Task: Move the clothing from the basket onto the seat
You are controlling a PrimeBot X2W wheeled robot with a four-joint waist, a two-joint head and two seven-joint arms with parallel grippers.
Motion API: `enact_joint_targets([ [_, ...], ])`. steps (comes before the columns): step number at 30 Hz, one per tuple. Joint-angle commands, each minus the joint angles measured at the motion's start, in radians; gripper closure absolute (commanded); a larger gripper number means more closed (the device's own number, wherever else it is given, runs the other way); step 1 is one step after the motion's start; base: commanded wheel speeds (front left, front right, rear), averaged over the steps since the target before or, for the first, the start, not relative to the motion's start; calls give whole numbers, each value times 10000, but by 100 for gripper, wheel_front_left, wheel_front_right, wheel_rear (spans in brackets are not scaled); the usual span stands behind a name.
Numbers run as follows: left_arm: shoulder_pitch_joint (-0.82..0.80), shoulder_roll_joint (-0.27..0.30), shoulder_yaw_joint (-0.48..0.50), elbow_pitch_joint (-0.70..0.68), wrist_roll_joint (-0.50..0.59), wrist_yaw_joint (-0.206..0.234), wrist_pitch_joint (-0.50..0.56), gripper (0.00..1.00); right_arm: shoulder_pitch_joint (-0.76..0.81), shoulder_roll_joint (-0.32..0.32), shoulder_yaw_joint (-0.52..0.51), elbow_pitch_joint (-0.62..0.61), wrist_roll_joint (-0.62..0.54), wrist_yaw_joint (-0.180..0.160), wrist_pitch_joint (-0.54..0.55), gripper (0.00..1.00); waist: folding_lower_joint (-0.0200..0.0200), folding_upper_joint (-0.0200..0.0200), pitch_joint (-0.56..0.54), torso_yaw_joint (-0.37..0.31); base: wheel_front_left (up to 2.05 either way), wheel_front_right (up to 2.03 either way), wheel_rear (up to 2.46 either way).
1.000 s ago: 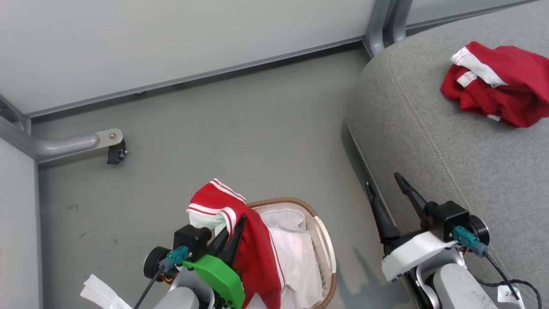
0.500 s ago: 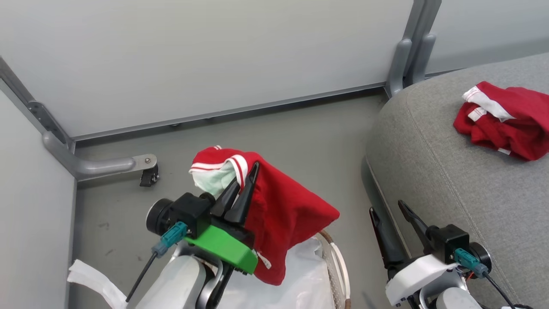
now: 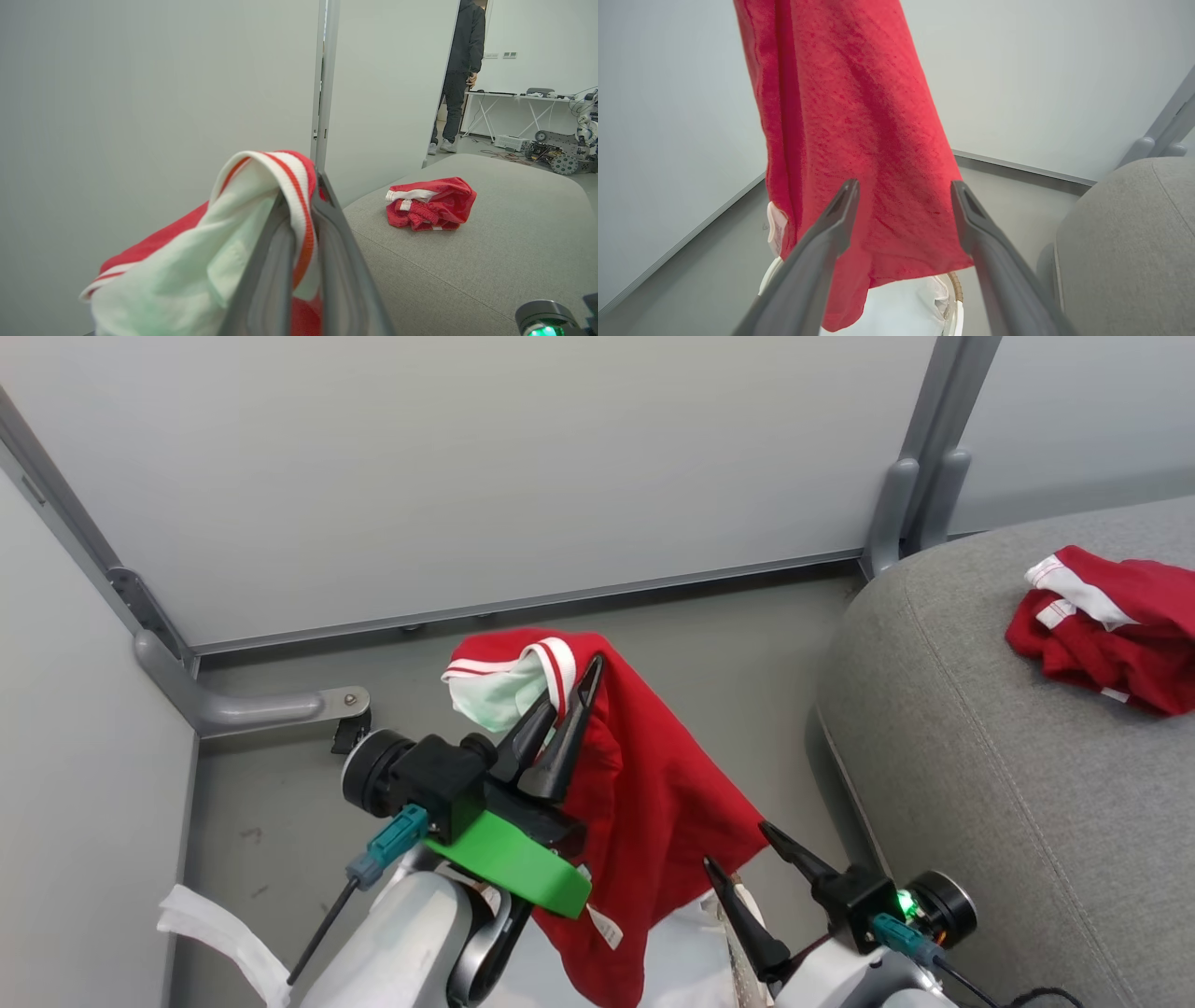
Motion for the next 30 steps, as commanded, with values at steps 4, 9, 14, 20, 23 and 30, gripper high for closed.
enact_joint_targets([
  [4, -191, -31, -157, 13, -70, -34, -39, 100, -868, -348, 890, 40, 17, -10, -48, 0, 1, 0, -18, 220, 0, 0, 0],
  [9, -203, -89, -342, 56, -139, -34, -39, 100, -1967, -543, 1681, 33, 124, -10, -48, 0, 1, 0, -34, 445, 0, 0, 0],
  [14, -294, -188, -554, 57, -184, -35, -39, 100, -2730, -569, 2203, 290, 195, -10, -48, 0, 1, 0, -51, 675, 0, 0, 0],
  [20, -403, -275, -891, -23, -288, -33, -39, 100, -3112, -368, 2488, 942, 193, -10, -48, 0, 1, 0, -19, 922, 0, 0, 0],
  [23, -452, -312, -1046, 1, -401, -35, -40, 100, -3209, -285, 2654, 1437, 190, -10, -48, 0, 1, 0, 13, 1040, 0, 0, 0],
  [30, -574, -357, -1298, -8, -528, -35, -40, 100, -3161, -67, 2721, 2401, 307, -10, -48, 0, 1, 0, 202, 1262, 0, 0, 0],
])
